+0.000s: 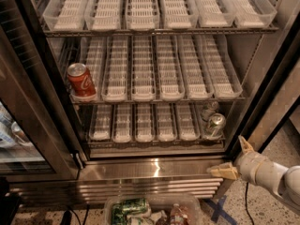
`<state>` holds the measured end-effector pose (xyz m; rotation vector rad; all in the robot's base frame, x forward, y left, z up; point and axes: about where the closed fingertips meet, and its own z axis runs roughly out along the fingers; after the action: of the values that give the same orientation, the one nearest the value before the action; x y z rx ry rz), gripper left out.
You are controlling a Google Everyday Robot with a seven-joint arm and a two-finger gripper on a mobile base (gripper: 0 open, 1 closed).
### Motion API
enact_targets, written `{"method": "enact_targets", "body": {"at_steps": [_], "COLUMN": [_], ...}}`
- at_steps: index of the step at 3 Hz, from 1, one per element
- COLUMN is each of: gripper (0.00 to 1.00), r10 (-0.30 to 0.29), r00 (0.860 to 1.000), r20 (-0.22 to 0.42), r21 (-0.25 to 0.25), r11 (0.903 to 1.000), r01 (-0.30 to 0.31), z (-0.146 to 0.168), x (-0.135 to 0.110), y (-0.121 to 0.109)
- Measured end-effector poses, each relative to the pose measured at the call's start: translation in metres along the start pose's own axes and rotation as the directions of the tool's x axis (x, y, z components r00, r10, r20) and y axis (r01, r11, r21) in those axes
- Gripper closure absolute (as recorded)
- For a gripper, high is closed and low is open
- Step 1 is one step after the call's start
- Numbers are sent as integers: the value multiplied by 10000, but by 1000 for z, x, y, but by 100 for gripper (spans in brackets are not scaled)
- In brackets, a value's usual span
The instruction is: Pick 7up can from bottom shelf of fridge
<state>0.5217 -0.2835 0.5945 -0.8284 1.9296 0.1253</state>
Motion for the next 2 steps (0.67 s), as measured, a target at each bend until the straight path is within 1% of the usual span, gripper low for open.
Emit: {"method": "enact_targets", "body": {"at_steps": [1, 2], "gripper": [0, 0], "r10": [302, 293], "r00": [9980, 9979], "r20": [557, 575], "r21": [216, 219], "r11": [9993, 9993], "r01": [-315, -306], "z": [6, 7], "x": [-12, -12], "y": [3, 3]}}
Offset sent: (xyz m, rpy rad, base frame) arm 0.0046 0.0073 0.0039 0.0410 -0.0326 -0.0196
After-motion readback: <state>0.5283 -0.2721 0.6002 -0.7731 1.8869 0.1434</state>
